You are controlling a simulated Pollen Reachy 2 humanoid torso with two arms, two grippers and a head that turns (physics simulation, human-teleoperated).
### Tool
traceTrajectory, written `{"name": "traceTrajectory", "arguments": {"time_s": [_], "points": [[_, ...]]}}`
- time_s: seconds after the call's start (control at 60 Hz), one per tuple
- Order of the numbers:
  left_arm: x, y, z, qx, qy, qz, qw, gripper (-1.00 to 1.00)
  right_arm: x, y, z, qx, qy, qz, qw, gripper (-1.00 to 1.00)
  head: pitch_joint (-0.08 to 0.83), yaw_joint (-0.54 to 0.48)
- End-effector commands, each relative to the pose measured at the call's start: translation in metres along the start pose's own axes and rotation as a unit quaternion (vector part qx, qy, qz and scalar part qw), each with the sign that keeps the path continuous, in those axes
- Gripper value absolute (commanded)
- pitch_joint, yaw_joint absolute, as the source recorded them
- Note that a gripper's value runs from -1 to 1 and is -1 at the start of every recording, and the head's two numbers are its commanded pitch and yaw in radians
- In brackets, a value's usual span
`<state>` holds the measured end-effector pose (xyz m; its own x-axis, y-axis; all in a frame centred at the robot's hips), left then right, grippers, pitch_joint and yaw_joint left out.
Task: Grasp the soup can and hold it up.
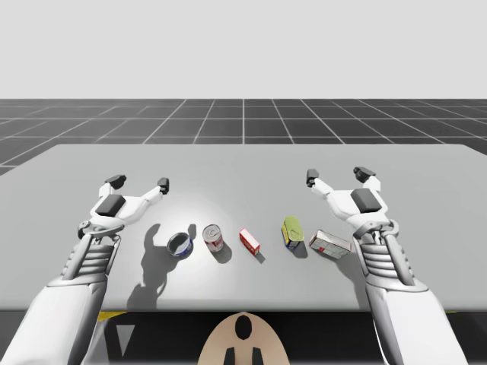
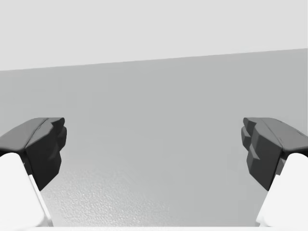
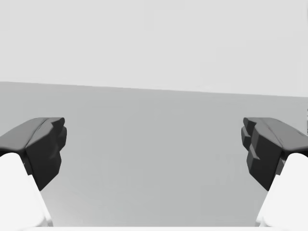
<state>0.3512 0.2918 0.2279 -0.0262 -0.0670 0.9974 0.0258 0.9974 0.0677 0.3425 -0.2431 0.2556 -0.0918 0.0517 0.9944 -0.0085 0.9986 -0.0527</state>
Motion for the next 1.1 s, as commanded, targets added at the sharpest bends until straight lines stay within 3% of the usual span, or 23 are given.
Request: {"name": "traceTrajectory", "arguments": {"time_s": [0.017,0.25,0.35,0.667,1.1], "points": [[-0.0003,-0.0001,-0.0002,0.000,0.000,0.000,1.000,-1.00,0.0004,0.0007,0.0028,-0.005,-0.016,0.001,0.9999,-1.00,0.003,0.01],[-0.0005,-0.0005,0.0001,-0.005,-0.001,-0.003,1.000,-1.00,0.0026,0.0019,0.0027,0.015,-0.009,0.006,0.9998,-1.00,0.011,0.01],[-0.0004,-0.0005,0.0002,-0.005,-0.001,-0.003,1.000,-1.00,0.0023,0.0025,0.0024,0.015,-0.007,0.009,0.9998,-1.00,0.053,0.01],[-0.0003,-0.0009,0.0003,-0.008,-0.002,-0.004,1.000,-1.00,0.0019,0.0022,0.0016,0.013,-0.006,0.014,0.9998,-1.00,0.355,0.03],[0.0003,-0.0029,0.0012,-0.013,-0.001,-0.005,1.000,-1.00,0.0027,0.0013,0.0016,0.009,-0.004,0.019,0.9998,-1.00,0.661,0.12]]}}
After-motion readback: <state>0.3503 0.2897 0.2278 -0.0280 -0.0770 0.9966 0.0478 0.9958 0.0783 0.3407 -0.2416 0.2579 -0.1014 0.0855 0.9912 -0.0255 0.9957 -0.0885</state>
